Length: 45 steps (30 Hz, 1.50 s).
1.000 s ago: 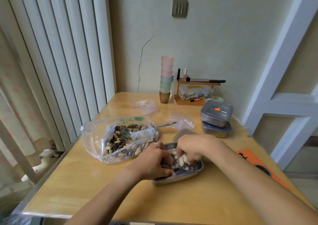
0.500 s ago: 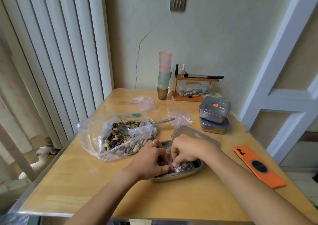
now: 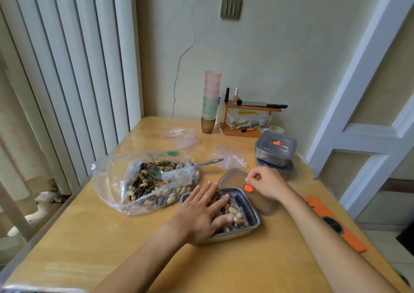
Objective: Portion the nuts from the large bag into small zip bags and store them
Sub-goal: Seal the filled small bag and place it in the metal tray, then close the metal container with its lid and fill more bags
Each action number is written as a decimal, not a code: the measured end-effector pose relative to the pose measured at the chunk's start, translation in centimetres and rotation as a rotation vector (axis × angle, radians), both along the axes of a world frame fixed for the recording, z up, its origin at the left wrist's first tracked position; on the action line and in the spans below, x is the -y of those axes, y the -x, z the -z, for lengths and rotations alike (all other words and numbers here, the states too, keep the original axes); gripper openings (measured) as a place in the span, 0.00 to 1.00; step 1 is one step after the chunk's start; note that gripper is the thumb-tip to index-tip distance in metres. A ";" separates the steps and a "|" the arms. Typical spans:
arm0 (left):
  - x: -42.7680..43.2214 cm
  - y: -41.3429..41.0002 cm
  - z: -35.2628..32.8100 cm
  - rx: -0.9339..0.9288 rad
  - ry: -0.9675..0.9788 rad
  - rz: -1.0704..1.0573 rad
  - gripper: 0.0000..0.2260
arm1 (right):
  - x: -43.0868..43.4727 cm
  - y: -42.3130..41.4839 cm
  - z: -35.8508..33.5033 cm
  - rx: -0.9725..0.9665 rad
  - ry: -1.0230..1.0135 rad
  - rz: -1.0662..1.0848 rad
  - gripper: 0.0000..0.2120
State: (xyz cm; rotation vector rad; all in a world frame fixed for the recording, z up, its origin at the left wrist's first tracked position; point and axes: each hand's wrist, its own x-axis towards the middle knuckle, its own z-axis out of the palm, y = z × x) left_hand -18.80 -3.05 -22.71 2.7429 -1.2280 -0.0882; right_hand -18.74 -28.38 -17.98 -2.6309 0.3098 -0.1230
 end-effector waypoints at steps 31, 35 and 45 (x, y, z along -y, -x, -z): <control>-2.6 -2.3 -2.1 -0.740 1.315 -0.519 0.20 | -4.4 3.1 -2.9 -0.450 0.144 -0.741 0.55; -2.8 -2.5 -1.6 -0.559 0.807 -0.362 0.12 | -5.5 3.4 -2.6 -0.472 0.220 -0.747 0.58; -1.5 -1.8 -0.5 -0.219 0.500 -0.324 0.13 | -5.3 3.1 -2.9 -0.518 0.244 -0.737 0.63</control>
